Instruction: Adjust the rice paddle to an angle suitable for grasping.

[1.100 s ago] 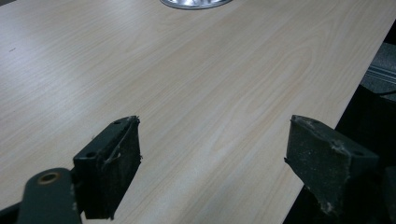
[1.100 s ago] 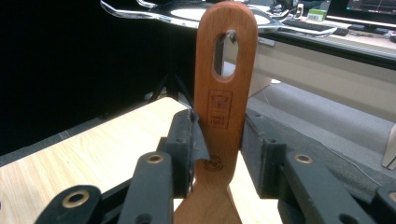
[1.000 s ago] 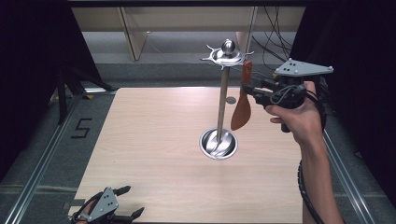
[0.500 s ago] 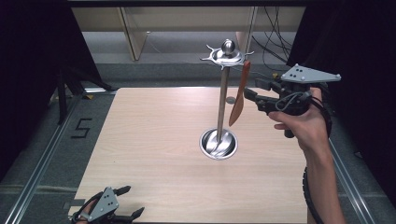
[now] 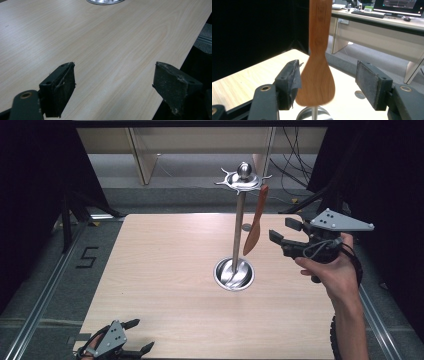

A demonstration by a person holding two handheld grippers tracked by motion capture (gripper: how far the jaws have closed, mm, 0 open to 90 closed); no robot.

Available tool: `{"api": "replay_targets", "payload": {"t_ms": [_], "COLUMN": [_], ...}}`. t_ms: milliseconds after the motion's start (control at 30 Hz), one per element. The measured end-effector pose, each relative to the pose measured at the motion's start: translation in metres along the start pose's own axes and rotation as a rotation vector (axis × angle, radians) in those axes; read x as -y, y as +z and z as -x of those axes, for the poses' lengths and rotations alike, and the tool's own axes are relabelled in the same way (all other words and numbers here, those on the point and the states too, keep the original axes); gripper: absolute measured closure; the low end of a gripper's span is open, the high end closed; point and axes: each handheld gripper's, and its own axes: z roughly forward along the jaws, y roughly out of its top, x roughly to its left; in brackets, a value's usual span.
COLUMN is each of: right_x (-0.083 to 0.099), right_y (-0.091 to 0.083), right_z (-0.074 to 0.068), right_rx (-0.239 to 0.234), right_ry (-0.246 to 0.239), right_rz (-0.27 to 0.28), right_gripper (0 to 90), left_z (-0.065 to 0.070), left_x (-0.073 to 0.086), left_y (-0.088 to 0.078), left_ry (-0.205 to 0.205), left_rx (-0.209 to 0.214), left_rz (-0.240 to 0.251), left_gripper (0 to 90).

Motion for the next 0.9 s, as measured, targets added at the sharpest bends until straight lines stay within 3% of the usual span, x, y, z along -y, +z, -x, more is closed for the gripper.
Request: {"api": "replay_targets", "payload": {"t_ms": [33,200,267,367,533,633,667,767,800,900], "right_x": [0.004,0.013,0.019,0.022,0.03,0.035,0.038,0.045,0.047,0.05], "right_y": [0.0,0.001,0.001,0.001,0.001,0.001,0.001,0.002,0.002,0.003], "right_z": [0.0,0.002,0.003,0.003,0.0,-0.003,-0.005,-0.005,-0.006,-0.005], "right_rx": [-0.005,0.003,-0.003,-0.004,0.0,-0.006,-0.002,-0.011,-0.017,-0.008], "right_ry": [0.017,0.02,0.034,0.022,0.027,0.019,0.026,0.015,0.029,0.039], "right_rz": [-0.013,-0.018,-0.022,-0.025,-0.031,-0.029,-0.031,-0.032,-0.046,-0.054], "right_gripper": [37.3,37.2,37.1,37.2,36.6,35.8,35.7,35.7,35.6,35.6], "left_z": [0.001,0.0,0.002,0.0,0.0,0.002,0.0,0.001,0.001,0.002], "left_x": [0.0,0.0,0.0,0.0,0.0,0.0,0.0,0.0,0.0,0.0], "left_y": [0.0,0.0,0.0,0.0,0.0,0.0,0.0,0.0,0.0,0.0], "left_ry": [-0.025,-0.003,-0.039,0.0,-0.002,-0.03,0.0,-0.015,0.001,-0.009], "left_rx": [0.002,0.002,0.008,0.005,0.005,-0.002,0.006,-0.004,-0.003,0.002], "left_rz": [-0.002,0.004,-0.006,0.003,0.002,0.005,0.0,0.01,0.011,0.01], "left_gripper": [17.2,17.2,17.2,17.2,17.2,17.2,17.2,17.2,17.2,17.2]}}
